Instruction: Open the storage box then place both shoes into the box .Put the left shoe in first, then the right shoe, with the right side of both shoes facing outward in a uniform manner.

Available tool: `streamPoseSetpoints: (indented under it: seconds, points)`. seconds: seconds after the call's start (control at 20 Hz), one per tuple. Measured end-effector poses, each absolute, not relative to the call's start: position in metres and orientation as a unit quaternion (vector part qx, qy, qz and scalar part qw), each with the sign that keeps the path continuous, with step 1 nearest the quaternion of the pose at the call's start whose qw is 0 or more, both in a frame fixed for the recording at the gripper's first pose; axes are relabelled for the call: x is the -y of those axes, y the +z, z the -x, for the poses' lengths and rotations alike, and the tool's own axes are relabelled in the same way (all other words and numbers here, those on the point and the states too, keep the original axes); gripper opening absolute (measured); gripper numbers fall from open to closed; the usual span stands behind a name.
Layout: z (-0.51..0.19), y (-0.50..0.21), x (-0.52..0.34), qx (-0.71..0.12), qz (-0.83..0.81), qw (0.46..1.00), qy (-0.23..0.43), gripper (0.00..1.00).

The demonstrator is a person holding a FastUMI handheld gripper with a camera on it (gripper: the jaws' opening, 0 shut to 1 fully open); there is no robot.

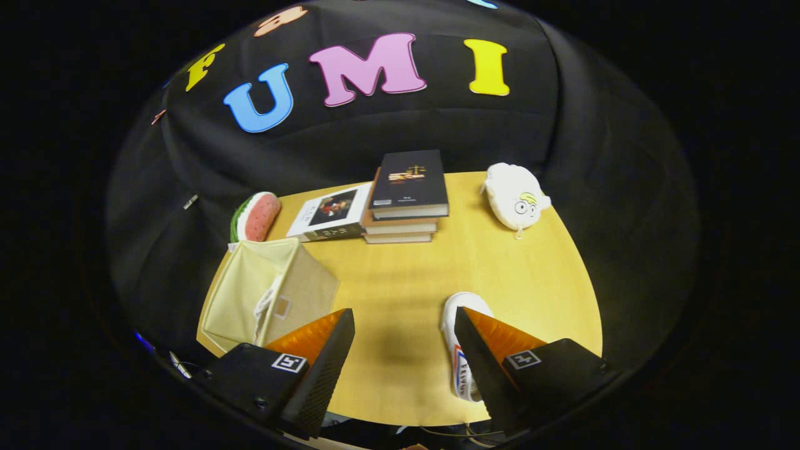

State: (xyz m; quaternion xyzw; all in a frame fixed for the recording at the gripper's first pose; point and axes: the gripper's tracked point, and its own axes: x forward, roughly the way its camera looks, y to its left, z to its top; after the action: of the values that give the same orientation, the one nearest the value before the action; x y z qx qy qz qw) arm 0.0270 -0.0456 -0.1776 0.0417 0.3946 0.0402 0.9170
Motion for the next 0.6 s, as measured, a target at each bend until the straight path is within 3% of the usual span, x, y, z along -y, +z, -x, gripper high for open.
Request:
streamPoseSetpoints:
  seconds: [0.2, 0.6]
  points:
    - [-0.009, -0.218, 0.112, -0.433, -0.016, 0.901, 0.012, 0.99]
    - [0.028, -0.320, 0.154, -0.524, 0.030, 0.850, 0.046, 1.00]
